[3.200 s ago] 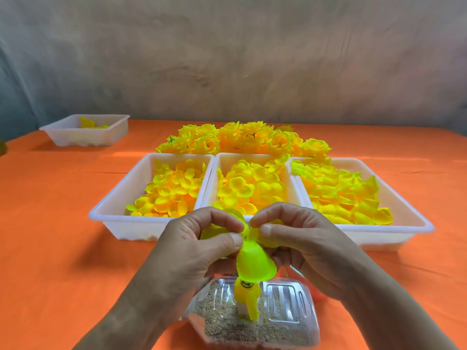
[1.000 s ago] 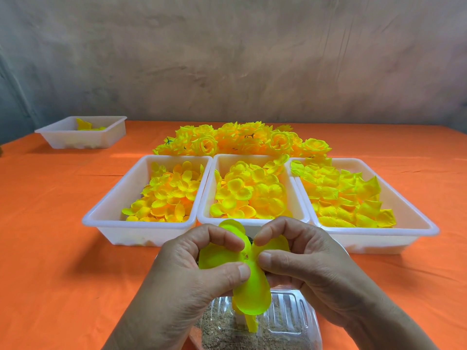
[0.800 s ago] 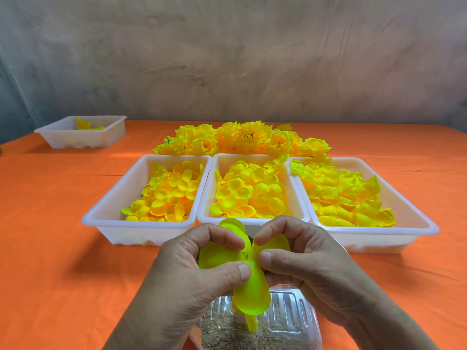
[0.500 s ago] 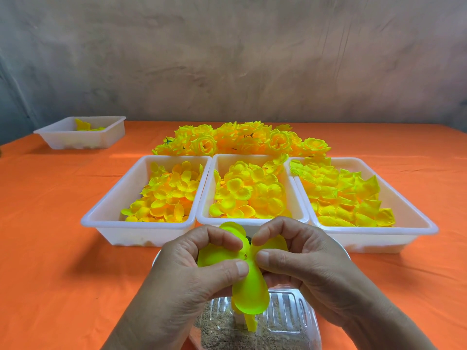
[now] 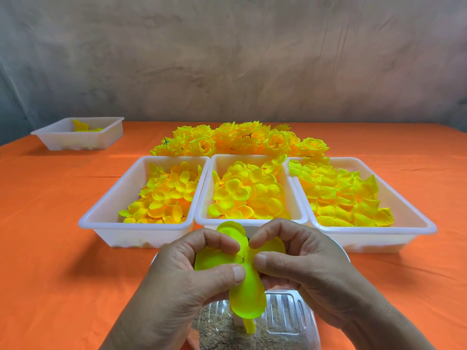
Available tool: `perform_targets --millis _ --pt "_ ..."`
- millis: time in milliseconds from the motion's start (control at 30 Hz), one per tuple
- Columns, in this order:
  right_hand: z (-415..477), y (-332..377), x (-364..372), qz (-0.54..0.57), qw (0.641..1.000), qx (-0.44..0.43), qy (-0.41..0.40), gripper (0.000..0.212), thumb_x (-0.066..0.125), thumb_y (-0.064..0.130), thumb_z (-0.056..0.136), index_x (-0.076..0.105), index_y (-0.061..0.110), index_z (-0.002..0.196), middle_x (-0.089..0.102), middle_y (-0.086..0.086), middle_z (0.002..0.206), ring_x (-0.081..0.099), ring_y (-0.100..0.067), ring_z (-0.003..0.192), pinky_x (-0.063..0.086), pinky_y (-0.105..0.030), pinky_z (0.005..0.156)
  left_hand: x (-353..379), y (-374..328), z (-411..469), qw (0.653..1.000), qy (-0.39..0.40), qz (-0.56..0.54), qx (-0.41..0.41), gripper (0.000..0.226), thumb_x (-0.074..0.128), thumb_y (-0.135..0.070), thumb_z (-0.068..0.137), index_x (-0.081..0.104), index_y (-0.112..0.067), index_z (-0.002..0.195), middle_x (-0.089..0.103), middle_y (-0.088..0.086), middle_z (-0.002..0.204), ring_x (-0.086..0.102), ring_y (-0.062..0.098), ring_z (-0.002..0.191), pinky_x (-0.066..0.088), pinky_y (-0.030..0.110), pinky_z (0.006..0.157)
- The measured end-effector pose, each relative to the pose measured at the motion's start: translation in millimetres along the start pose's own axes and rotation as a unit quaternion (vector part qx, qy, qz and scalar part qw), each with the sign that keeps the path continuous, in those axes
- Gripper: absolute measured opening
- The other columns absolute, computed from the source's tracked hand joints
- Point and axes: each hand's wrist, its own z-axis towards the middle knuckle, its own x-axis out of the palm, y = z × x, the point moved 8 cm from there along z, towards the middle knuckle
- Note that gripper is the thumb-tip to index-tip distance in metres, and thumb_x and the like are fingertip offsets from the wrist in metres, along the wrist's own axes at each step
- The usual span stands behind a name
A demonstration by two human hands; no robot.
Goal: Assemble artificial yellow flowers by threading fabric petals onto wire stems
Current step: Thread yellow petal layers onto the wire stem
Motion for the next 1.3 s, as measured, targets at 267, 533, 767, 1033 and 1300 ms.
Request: perform_targets --millis 267,533,767,1033,1300 --pt "1 -1 1 0.001 1.000 0.002 0.004 0.017 0.072 0.010 0.069 0.073 0.023 0.078 0.068 -0.006 0.072 0.065 -0.018 0.063 0.056 -0.029 0.060 0 3 0 1.000 -0.002 -0.018 -0.016 0.024 0.079 -0.002 0.046 0.074 -0.015 0.065 0.072 0.019 0.077 0.070 0.031 0.062 0.056 0.032 0.049" --pt "1 -5 -1 -0.011 1.000 0.002 0.008 0.017 0.072 0.009 0.069 0.074 0.024 0.078 0.067 -0.004 0.070 0.063 -0.015 0.061 0.055 -0.027 0.058 0 7 -1 0.999 -0.012 -0.020 -0.023 0.019 0.071 0.001 0.052 0.074 -0.015 0.062 0.070 0.016 0.069 0.069 0.027 0.055 0.056 0.032 0.047" --pt "1 -22 -5 -0.118 0.990 0.073 0.004 0.015 0.071 0.012 0.069 0.072 0.024 0.079 0.062 -0.006 0.061 0.054 -0.014 0.046 0.048 -0.022 0.046 -7 32 2 0.995 -0.013 0.071 -0.064 0.016 0.074 -0.006 0.052 0.074 -0.015 0.064 0.071 0.004 0.070 0.070 0.023 0.063 0.058 0.034 0.054" --pt "0 -31 -7 -0.170 0.977 0.127 0.029 0.016 0.062 -0.001 0.086 0.065 0.015 0.089 0.058 -0.005 0.051 0.055 -0.012 0.042 0.047 -0.022 0.045 -9 41 3 0.992 0.015 0.089 -0.089 0.017 0.075 -0.009 0.055 0.073 -0.019 0.068 0.069 0.008 0.070 0.070 0.021 0.064 0.059 0.034 0.057" --pt "-2 -36 -9 -0.214 0.967 0.132 0.029 0.013 0.066 0.007 0.086 0.066 0.019 0.091 0.061 -0.003 0.055 0.057 -0.014 0.047 0.049 -0.025 0.047 -17 47 1 0.976 0.036 0.171 -0.133 0.026 0.083 -0.029 0.050 0.074 -0.027 0.075 0.066 -0.013 0.071 0.067 0.008 0.064 0.056 0.026 0.062"
